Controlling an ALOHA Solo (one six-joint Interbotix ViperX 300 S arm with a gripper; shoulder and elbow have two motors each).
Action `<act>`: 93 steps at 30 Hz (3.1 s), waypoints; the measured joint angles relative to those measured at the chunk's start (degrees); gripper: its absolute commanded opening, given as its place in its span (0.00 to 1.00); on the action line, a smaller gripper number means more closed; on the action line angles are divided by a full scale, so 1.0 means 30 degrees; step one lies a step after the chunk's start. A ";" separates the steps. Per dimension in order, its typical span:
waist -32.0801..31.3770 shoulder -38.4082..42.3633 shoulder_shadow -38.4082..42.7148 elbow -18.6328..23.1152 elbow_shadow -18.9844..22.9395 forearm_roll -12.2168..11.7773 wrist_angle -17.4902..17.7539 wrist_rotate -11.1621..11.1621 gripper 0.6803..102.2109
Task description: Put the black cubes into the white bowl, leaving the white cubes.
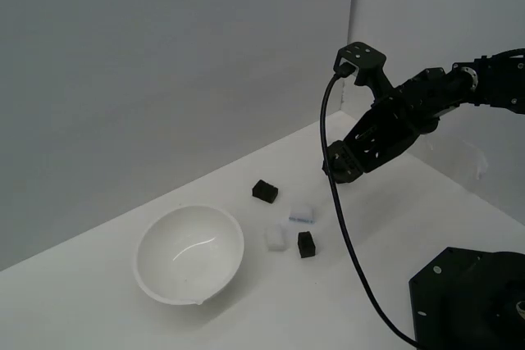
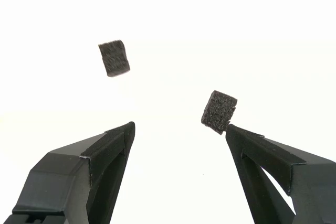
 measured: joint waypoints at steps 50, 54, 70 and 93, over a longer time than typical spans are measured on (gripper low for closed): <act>0.2021 -0.7910 -0.7910 -0.2754 -0.2695 0.0000 -0.0879 0.1230 0.98; 0.2256 -0.8232 -0.8232 -0.2783 -0.2725 0.0029 -0.0908 0.1201 0.98; 0.2227 -0.9111 -0.9111 -0.3164 -0.3105 0.0000 -0.0908 0.1230 0.92; 0.2344 -0.7529 -0.7529 -0.3311 -0.3252 0.0029 0.1143 0.1201 0.02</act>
